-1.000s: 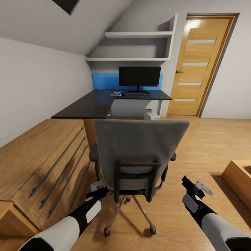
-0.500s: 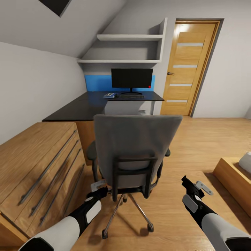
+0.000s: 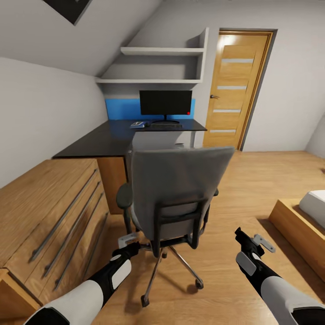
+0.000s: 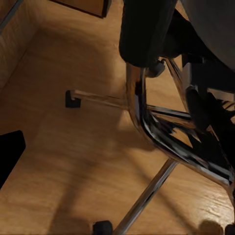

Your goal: In the bedroom, organize the workspace by keeping the computer under the desk, ensuring the monitor is on the desk, placing the keyboard on the desk next to the monitor, placing the mouse on the desk next to the keyboard, moving the folder from the swivel chair onto the desk next to the mouse, stacking the notebook on top of the folder with the pen on top of the notebook, and positioning the swivel chair next to the desk.

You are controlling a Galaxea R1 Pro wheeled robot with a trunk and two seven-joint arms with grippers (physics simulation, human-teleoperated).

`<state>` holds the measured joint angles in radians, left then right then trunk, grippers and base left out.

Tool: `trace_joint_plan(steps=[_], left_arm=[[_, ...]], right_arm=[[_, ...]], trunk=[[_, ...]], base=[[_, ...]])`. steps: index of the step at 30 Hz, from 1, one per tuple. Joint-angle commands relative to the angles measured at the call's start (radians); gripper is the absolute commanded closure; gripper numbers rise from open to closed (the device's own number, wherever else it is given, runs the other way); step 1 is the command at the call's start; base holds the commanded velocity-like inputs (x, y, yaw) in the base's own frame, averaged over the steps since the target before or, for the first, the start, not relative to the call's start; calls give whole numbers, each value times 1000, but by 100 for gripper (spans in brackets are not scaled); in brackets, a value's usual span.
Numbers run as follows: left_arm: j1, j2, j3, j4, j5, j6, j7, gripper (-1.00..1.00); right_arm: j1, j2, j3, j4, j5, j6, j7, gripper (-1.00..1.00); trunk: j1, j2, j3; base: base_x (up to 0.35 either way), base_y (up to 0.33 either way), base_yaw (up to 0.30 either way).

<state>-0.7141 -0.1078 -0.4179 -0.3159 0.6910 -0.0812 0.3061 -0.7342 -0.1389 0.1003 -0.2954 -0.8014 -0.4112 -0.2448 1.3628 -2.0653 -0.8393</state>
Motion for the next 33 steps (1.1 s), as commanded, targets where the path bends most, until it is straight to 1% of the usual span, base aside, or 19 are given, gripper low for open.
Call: trace_joint_plan(steps=[1,4,7,12,20,22,27,33], left_arm=[[-1,0,-9,0,10,-5,5,-100],[-1,0,-9,0,10,-5,5,-100],[-1,0,-9,0,10,-5,5,-100],[-1,1,-7,0,11,-5,7,-100],[-1,6,-1,0,15,-6,14,-100],[-1,7,2,0,17,-6,14,-100],[-1,8,5,0,39,-6,15,-100],[-1,8,7,1,44,-6,16,-100]], right_arm=[[-1,-1,9,-1,-6,-3,-7,-100],[-1,0,10,-1,-6,-3,-7,-100],[-1,7,9,-1,-4,-3,-7,-100],[-1,13,9,-2,-3,-3,-7,-100],[-1,13,9,-2,-3,-3,-7,-100],[-1,13,9,-2,-3,-3,-7,-100],[-1,13,9,-2,-2,-3,-7,-100],[-1,13,9,-2,-2,-3,-7,-100]], trunk=[[-1,0,-1],[-1,0,-1],[-1,0,-1],[-1,0,-1],[-1,0,-1],[-1,0,-1],[-1,0,-1],[-1,0,-1]], base=[[-238,209,-2],[-210,175,-1],[-91,61,0],[-17,11,0],[0,9,0],[0,160,0],[0,204,0],[0,38,0]])
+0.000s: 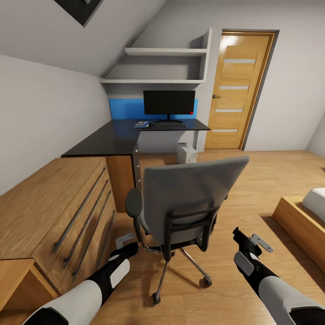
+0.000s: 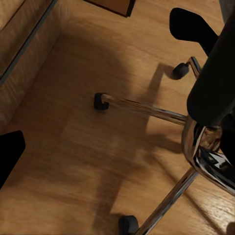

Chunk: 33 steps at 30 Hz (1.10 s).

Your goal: In the bedroom, organize the workspace by keeping the computer under the desk, ensuring the monitor is on the desk, placing the keyboard on the desk next to the monitor, placing the mouse on the desk next to the keyboard, moving the folder from the swivel chair onto the desk next to the mouse, stacking the notebook on top of the folder with the pen on top of the notebook, and positioning the swivel chair next to the desk.

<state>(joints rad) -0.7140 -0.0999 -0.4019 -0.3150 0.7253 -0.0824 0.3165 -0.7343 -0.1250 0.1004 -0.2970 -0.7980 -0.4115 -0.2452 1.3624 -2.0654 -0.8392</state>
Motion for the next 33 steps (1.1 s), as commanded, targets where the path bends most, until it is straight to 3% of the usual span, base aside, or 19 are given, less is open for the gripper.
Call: trace_joint_plan(steps=[1,6,11,15,19,26,33], left_arm=[[-1,0,-7,0,10,-5,6,-100],[-1,19,-3,0,20,-6,4,-100],[-1,36,-3,-1,94,-6,3,-100],[-1,44,-3,-1,126,-7,3,-100],[-1,53,4,-1,140,-7,5,-100],[-1,63,81,-1,172,-5,4,-100],[-1,62,88,-2,175,-4,2,-100]], right_arm=[[0,-1,9,-1,-6,-3,-6,-100],[0,-1,9,-1,-6,-3,-6,-100],[0,-1,9,-1,-6,-3,-6,-100],[0,-1,9,-1,-6,-3,-6,-100],[0,-1,9,-1,-6,-3,-6,-100],[0,0,9,-1,-6,-3,-6,-100],[0,0,9,-1,-6,-3,-6,-100]], trunk=[[0,0,-1],[0,0,-1],[0,0,-1],[0,0,-1],[0,0,-1],[0,0,-1],[0,0,-1]], base=[[0,7,0],[177,1,0],[207,0,0],[54,0,0],[14,0,0],[1,0,0],[0,0,-54]])
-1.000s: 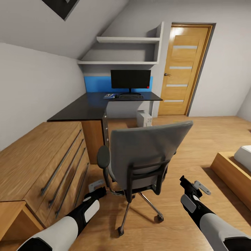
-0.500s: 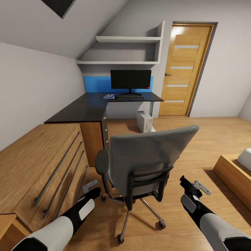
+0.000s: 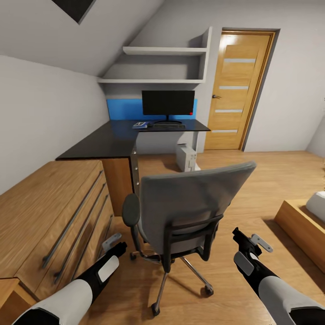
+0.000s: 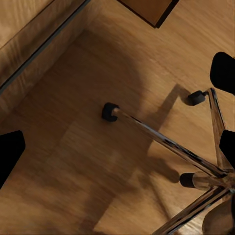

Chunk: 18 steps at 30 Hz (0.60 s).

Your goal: In the bedroom, organize the workspace by keeping the computer under the desk, ensuring the monitor is on the desk, placing the keyboard on the desk next to the monitor, placing the mouse on the desk next to the keyboard, moving the folder from the swivel chair onto the desk next to the mouse, stacking the notebook on top of the folder with the pen on top of the notebook, and positioning the swivel chair next to the desk.

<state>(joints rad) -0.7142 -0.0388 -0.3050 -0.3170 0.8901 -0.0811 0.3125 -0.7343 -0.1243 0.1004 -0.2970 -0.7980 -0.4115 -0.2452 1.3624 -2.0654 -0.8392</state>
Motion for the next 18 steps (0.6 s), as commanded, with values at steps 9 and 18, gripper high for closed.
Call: trace_joint_plan(steps=[9,18], left_arm=[[-1,-1,-9,-1,10,-5,4,-100],[-1,-1,-10,-1,9,-5,-1,-100]], right_arm=[[0,5,9,0,-6,-3,-6,-100],[0,6,8,-1,-6,-3,-6,-100]], trunk=[[0,0,-1],[0,0,-1]], base=[[0,0,-95],[0,0,-86]])
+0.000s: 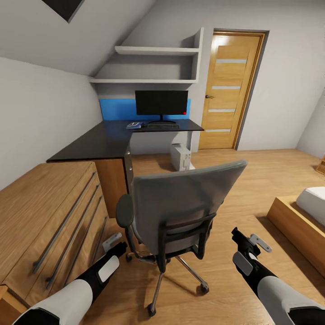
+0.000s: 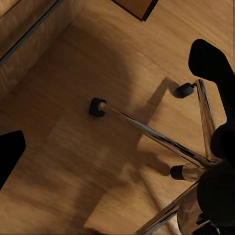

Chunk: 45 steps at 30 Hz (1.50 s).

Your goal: In the bedroom, organize the workspace by keeping the computer under the desk, ensuring the monitor is on the desk, placing the keyboard on the desk next to the monitor, placing the mouse on the desk next to the keyboard, moving the folder from the swivel chair onto the desk next to the mouse, stacking the notebook on top of the folder with the pen on top of the notebook, and positioning the swivel chair next to the desk.

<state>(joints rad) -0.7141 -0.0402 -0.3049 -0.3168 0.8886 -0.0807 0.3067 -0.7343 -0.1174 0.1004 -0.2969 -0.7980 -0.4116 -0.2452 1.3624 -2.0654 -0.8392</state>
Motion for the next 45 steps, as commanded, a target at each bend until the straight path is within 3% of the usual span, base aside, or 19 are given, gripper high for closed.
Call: trace_joint_plan(steps=[1,20,45], left_arm=[[-1,0,-10,-1,11,-5,4,-100],[-1,0,-11,-1,11,-5,4,-100],[-1,-1,-13,-1,6,-4,3,-100]], right_arm=[[0,-1,9,-1,-6,-3,-6,-100],[0,-1,9,-1,-6,-3,-6,-100],[0,4,9,0,-4,-3,10,-100]], trunk=[[0,0,-1],[0,0,-1],[0,0,1]], base=[[20,0,-18],[65,0,-2],[236,0,-36]])
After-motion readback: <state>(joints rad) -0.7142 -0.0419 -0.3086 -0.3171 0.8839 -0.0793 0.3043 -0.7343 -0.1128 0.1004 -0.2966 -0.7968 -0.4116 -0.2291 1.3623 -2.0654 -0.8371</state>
